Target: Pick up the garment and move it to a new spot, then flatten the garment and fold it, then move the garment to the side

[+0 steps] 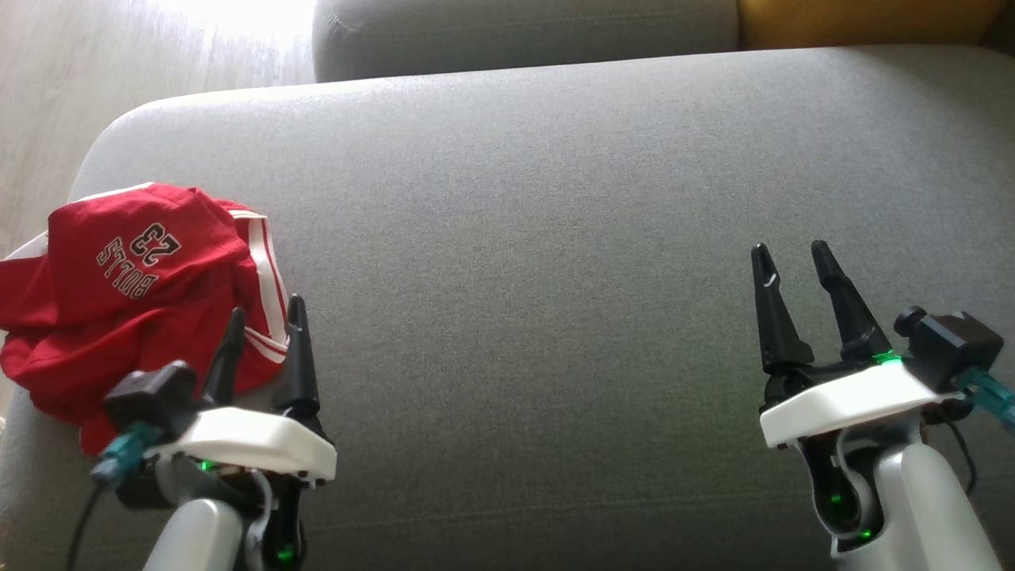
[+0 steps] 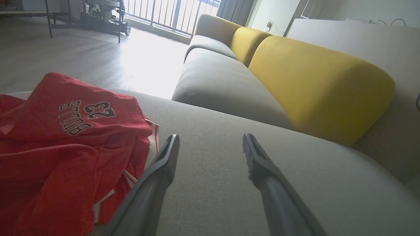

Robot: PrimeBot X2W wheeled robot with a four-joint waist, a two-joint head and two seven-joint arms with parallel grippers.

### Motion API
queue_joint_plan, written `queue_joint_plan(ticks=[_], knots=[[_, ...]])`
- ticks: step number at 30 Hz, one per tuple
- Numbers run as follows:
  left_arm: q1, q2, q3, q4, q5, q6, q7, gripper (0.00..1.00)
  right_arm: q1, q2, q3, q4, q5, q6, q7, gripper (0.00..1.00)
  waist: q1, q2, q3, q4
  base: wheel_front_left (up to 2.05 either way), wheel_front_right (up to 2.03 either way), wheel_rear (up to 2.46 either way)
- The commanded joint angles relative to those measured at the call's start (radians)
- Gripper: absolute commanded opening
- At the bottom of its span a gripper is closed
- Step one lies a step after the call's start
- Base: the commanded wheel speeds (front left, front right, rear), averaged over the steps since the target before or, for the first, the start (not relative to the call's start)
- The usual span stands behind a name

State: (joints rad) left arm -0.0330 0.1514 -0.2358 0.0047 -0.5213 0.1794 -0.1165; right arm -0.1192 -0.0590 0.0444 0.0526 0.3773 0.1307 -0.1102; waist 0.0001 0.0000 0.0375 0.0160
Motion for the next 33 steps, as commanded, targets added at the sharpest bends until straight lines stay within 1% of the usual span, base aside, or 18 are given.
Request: queue_joint_plan(ticks=[1,5,8,10,11,17,24,28,33], knots=[[-0.068,0.031,0.000,-0.032,0.040,0.024,-0.012,1.00,-0.054,-0.006,0.019,-0.035,-0.037,0.000,-0.018,1.00,0.0000,0.0000,-0.001,0.000,0.00,0.00,0.00],[-0.082,0.077,-0.068,-0.011,0.102,0.093,-0.024,1.00,-0.049,0.000,0.017,-0.023,-0.084,0.000,-0.029,1.00,0.0000,0.0000,-0.002,0.000,0.00,0.00,0.00],[-0.094,0.097,-0.108,-0.001,0.127,0.143,-0.033,1.00,-0.048,0.004,0.016,-0.014,-0.121,0.000,-0.038,1.00,0.0000,0.0000,-0.002,0.001,0.00,0.00,0.00],[-0.102,0.111,-0.133,0.005,0.143,0.169,-0.039,1.00,-0.046,0.006,0.014,-0.007,-0.145,0.000,-0.044,1.00,0.0000,0.0000,-0.002,0.002,0.00,0.00,0.00],[-0.108,0.123,-0.157,0.010,0.157,0.191,-0.045,1.00,-0.046,0.007,0.014,0.000,-0.167,0.000,-0.050,1.00,0.0000,0.0000,-0.003,0.002,0.00,0.00,0.00],[-0.122,0.149,-0.207,0.039,0.199,0.249,-0.062,1.00,-0.045,0.008,0.011,0.010,-0.218,0.000,-0.068,1.00,0.0000,0.0000,-0.006,0.003,0.00,0.00,0.00],[-0.133,0.160,-0.236,0.024,0.242,0.306,-0.083,1.00,-0.048,0.009,0.011,0.015,-0.266,0.000,-0.088,1.00,-0.0001,0.0000,-0.006,0.003,0.00,0.00,0.00],[-0.132,0.156,-0.236,-0.011,0.259,0.321,-0.094,1.00,-0.051,0.009,0.004,0.009,-0.294,0.000,-0.100,1.00,-0.0001,0.0000,-0.003,0.003,0.00,0.00,0.00],[-0.119,0.147,-0.224,-0.035,0.278,0.321,-0.106,1.00,-0.051,0.009,0.006,0.011,-0.313,0.000,-0.112,1.00,-0.0001,0.0000,0.002,0.002,0.00,0.00,0.00]])
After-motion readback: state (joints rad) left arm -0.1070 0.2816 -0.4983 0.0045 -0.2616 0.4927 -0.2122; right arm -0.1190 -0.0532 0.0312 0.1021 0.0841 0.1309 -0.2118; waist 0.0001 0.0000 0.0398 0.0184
